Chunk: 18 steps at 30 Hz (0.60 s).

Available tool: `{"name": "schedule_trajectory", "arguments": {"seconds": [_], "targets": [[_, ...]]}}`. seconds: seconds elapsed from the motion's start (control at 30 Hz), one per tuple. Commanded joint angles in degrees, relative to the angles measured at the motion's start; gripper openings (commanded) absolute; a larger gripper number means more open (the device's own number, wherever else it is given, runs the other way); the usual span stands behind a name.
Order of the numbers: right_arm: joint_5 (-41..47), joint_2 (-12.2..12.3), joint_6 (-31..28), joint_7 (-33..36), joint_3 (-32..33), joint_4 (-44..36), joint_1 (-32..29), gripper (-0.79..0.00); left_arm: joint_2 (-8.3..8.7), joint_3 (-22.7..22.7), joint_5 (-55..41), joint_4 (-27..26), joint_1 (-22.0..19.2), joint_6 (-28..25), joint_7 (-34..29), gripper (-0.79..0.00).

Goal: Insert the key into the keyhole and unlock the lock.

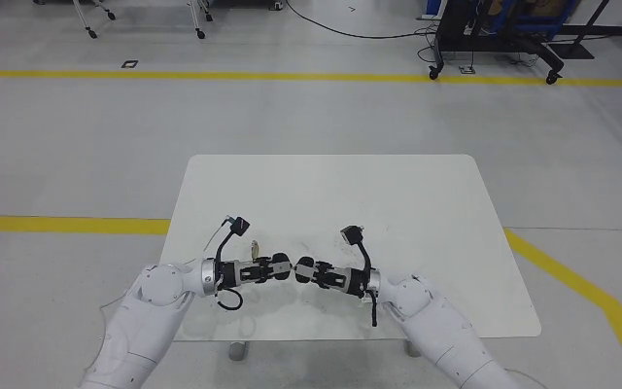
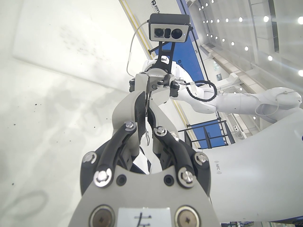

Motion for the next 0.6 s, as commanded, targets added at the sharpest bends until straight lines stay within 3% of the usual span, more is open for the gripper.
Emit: {"name": "schedule_trajectory", "arguments": {"seconds": [0.0, 0.03, 0.1, 0.3, 0.57], "targets": [[-0.09, 0.04, -0.07, 0.0, -0.1, -0.04, 0.01, -0.785, 0.07, -0.01, -0.23, 0.04, -0.01, -0.24, 0.22, -0.785], [-0.2, 0.08, -0.15, 0.03, -0.15, -0.05, 0.0, -0.785, 0.1, 0.04, -0.43, 0.03, 0.03, -0.41, 0.3, -0.745], [-0.29, 0.15, -0.4, -0.16, -0.13, -0.07, -0.02, -0.785, 0.11, 0.07, -0.5, 0.05, 0.04, -0.45, 0.29, 0.0], [-1.08, 0.84, -2.51, -3.14, 2.39, 0.27, -1.11, -0.785, 0.11, 0.07, -0.5, 0.05, 0.04, -0.45, 0.29, 0.0], [-3.17, 3.62, -6.54, -9.95, 13.75, -1.86, -7.52, -0.785, 0.11, 0.07, -0.5, 0.05, 0.04, -0.45, 0.29, 0.0]]}}
